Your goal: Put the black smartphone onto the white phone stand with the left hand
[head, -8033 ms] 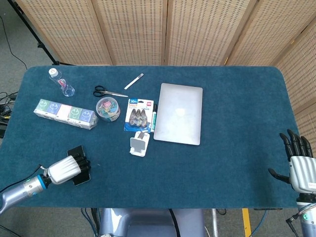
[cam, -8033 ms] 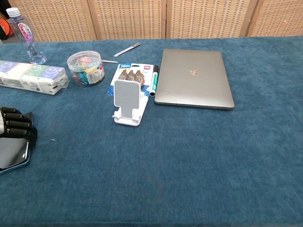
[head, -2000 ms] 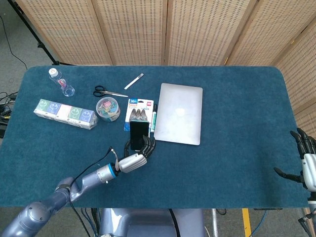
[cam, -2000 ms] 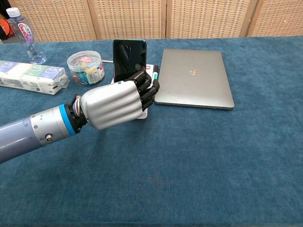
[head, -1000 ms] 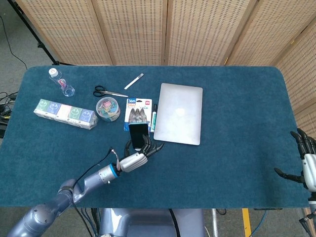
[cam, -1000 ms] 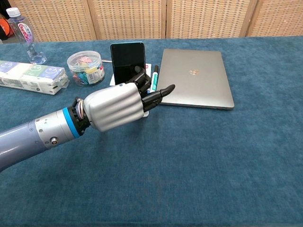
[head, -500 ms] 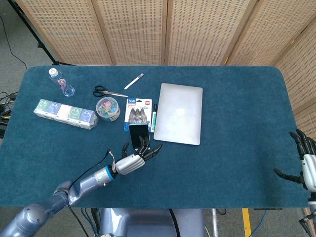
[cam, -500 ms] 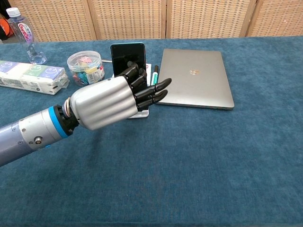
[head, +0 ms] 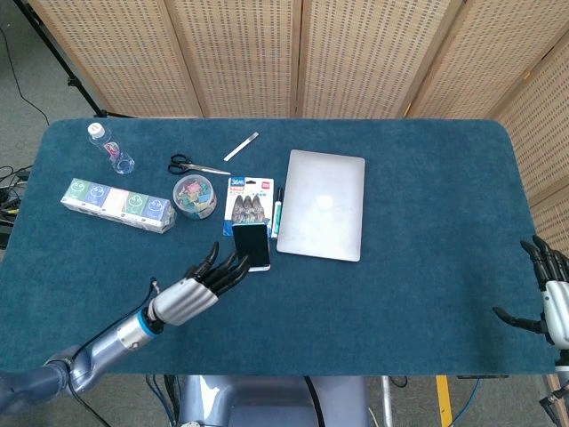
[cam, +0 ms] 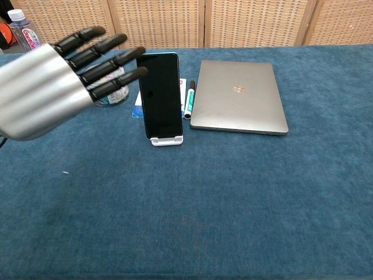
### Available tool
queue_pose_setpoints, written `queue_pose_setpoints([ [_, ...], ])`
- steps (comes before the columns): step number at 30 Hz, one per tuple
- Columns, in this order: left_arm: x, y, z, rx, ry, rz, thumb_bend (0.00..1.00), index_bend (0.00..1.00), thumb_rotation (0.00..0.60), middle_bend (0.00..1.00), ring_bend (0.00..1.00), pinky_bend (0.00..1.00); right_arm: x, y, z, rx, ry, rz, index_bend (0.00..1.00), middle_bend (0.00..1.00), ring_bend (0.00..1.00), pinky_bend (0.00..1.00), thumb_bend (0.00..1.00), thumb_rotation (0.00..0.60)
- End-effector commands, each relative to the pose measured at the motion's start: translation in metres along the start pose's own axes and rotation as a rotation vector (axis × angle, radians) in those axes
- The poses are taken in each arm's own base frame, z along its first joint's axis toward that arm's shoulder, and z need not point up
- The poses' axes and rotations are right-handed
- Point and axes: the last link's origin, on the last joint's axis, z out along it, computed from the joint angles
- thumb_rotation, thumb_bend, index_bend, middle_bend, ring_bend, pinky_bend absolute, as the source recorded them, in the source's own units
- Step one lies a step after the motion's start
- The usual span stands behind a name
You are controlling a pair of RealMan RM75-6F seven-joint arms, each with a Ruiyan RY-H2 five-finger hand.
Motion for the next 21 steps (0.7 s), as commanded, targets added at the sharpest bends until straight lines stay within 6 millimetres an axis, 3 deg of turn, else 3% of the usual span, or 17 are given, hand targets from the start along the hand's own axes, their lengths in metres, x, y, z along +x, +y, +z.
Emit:
queue_pose_setpoints([
  [1, 0.010, -0.039, -0.033, 0.159, -0.023, -0.200, 0.00, 0.00, 0.600, 0.00, 0.00, 0.09, -0.004, -0.004, 0.001, 0.012, -0.009, 0.000, 0.00, 0.00, 0.00, 0.00, 0.00, 0.600],
  [5, 0.006, -0.067, -0.051, 0.348, -0.120, -0.430, 0.00, 0.00, 0.600, 0.00, 0.00, 0.05, -0.009, -0.010, 0.001, 0.012, -0.010, -0.013, 0.00, 0.00, 0.00, 0.00, 0.00, 0.600],
  [10, -0.004, -0.092, -0.088, 0.586, -0.263, -0.667, 0.00, 0.00, 0.600, 0.00, 0.00, 0.00, -0.009, -0.011, 0.000, 0.016, -0.009, -0.025, 0.00, 0.00, 0.00, 0.00, 0.00, 0.600],
  [14, -0.008, -0.100, -0.117, 0.743, -0.326, -0.804, 0.00, 0.00, 0.600, 0.00, 0.00, 0.00, -0.010, -0.012, 0.000, 0.019, -0.008, -0.041, 0.00, 0.00, 0.00, 0.00, 0.00, 0.600],
  [21, -0.005, -0.095, -0.158, 0.914, -0.457, -1.005, 0.00, 0.00, 0.600, 0.00, 0.00, 0.00, -0.012, -0.014, -0.002, 0.030, 0.005, -0.079, 0.00, 0.00, 0.00, 0.00, 0.00, 0.600],
])
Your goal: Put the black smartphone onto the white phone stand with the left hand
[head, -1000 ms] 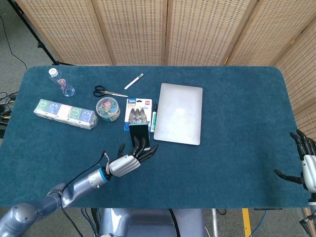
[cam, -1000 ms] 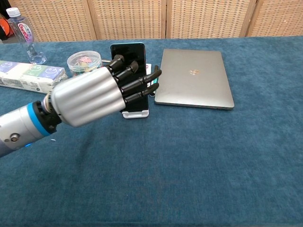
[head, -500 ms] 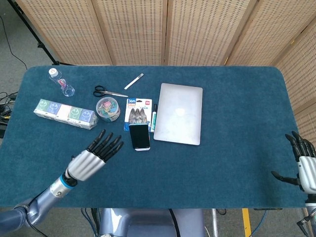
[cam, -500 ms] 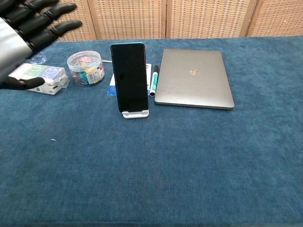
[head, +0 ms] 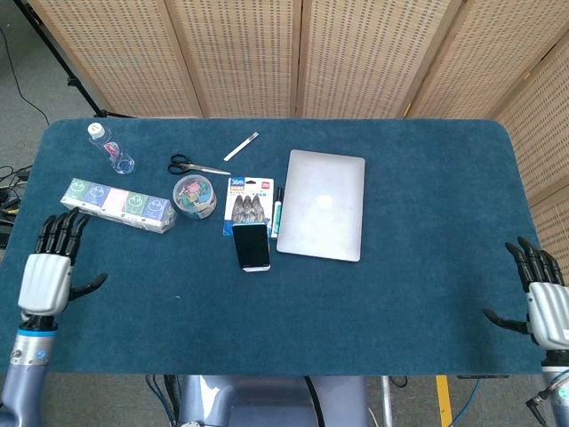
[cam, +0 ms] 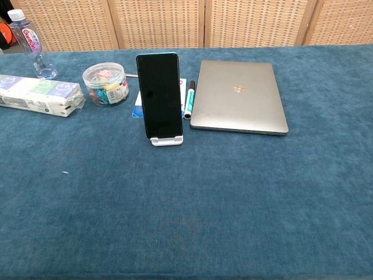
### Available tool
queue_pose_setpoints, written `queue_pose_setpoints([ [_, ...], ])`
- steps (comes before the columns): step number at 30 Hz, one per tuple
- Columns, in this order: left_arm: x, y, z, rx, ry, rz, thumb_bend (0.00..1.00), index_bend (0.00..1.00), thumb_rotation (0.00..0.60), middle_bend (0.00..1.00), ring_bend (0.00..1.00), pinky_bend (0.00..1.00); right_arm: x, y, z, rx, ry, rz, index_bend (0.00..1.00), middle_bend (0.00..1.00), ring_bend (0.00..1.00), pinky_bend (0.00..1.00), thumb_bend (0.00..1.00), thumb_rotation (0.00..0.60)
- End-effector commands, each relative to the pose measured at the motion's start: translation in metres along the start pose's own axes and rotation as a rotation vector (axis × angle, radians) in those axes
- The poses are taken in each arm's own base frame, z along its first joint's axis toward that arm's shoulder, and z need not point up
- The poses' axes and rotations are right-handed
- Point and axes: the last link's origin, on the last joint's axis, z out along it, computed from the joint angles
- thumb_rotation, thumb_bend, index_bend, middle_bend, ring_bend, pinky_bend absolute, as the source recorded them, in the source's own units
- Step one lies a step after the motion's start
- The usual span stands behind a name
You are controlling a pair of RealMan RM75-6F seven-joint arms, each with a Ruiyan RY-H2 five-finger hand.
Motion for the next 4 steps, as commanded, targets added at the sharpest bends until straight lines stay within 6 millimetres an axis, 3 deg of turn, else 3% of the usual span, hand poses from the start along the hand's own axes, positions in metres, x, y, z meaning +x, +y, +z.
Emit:
queue_pose_setpoints([
  [1, 0.0016, -0.0178, -0.0209, 0.125, -0.070, -0.109, 0.00, 0.00, 0.600, 0.00, 0.00, 0.00, -0.0008, -0.0011, -0.0008, 0.003, 0.007, -0.010, 0.00, 0.00, 0.00, 0.00, 0.00, 0.600],
  [4, 0.0020, -0.0208, -0.0267, 0.151, -0.112, -0.113, 0.00, 0.00, 0.600, 0.00, 0.00, 0.00, -0.0016, -0.0010, -0.0008, 0.001, 0.007, -0.013, 0.00, 0.00, 0.00, 0.00, 0.00, 0.600],
])
